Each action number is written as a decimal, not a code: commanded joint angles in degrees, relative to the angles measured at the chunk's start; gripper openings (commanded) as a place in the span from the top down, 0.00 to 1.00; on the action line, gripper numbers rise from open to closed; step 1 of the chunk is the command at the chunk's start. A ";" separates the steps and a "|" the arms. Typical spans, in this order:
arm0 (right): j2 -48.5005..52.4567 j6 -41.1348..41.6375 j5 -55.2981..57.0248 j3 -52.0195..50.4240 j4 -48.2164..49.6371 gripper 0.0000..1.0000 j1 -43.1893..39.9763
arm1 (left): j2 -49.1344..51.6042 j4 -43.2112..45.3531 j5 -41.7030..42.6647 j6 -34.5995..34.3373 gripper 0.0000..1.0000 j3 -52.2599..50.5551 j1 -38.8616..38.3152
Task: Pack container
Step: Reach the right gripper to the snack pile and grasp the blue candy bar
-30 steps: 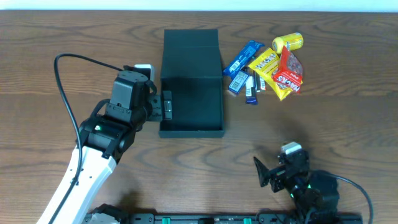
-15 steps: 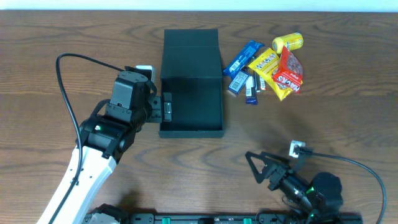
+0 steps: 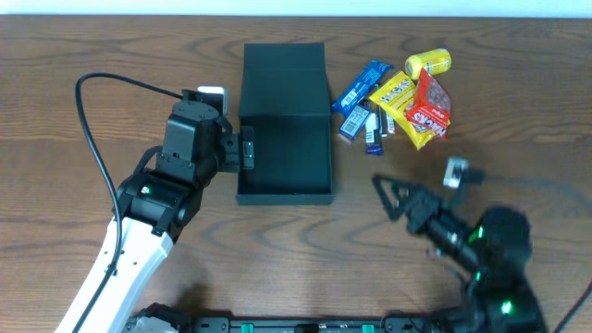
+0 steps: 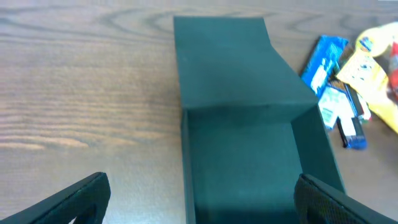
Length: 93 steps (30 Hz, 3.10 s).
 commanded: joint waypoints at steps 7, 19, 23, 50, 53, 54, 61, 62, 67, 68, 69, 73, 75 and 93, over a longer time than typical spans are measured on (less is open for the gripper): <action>35.98 -17.29 13.20 36.54 -19.08 0.01 0.37 | 2.84 2.49 -3.13 1.77 0.05 1.07 0.15; 86.40 -18.58 24.76 91.86 -41.07 0.01 1.07 | 8.68 2.43 -3.52 1.99 0.05 1.07 0.15; 95.69 -17.40 27.45 101.59 -45.33 0.01 1.77 | 9.07 2.75 -3.56 2.01 0.05 1.07 0.15; 109.87 -4.50 27.23 104.91 -47.25 0.01 4.76 | 9.09 3.82 -4.02 5.07 0.05 1.07 0.20; 110.66 -4.50 26.97 104.91 -47.30 0.01 4.72 | 9.09 3.80 -4.02 5.22 0.05 1.07 0.20; 110.75 -4.52 27.02 104.91 -47.32 0.01 4.72 | 9.09 3.80 -4.02 5.22 0.05 1.07 0.20; 112.69 -4.55 25.42 104.91 -47.78 0.04 4.46 | 9.09 3.80 -4.22 5.25 0.05 1.07 0.20; 113.20 -4.55 24.98 104.91 -47.78 0.05 4.37 | 9.09 3.80 -4.20 5.25 0.05 1.07 0.20; 114.27 -4.55 24.00 104.91 -47.95 0.16 3.96 | 9.09 3.80 -4.20 5.22 0.05 1.07 0.20; 114.29 -4.57 24.00 104.91 -47.98 0.19 3.91 | 9.09 3.80 -4.20 5.22 0.05 1.07 0.20; 114.29 -4.57 24.02 104.91 -47.95 0.25 3.85 | 9.09 3.80 -4.20 5.22 0.05 1.07 0.20; 114.29 -4.59 24.06 104.91 -47.91 0.41 3.69 | 9.09 3.80 -4.20 5.22 0.05 1.07 0.20; 114.29 -4.59 24.06 104.91 -47.91 0.47 3.50 | 9.09 3.80 -4.20 5.22 0.05 1.07 0.20; 114.14 -8.31 24.65 105.61 -47.98 0.82 2.38 | 9.09 4.07 -4.83 5.20 0.05 1.07 0.63</action>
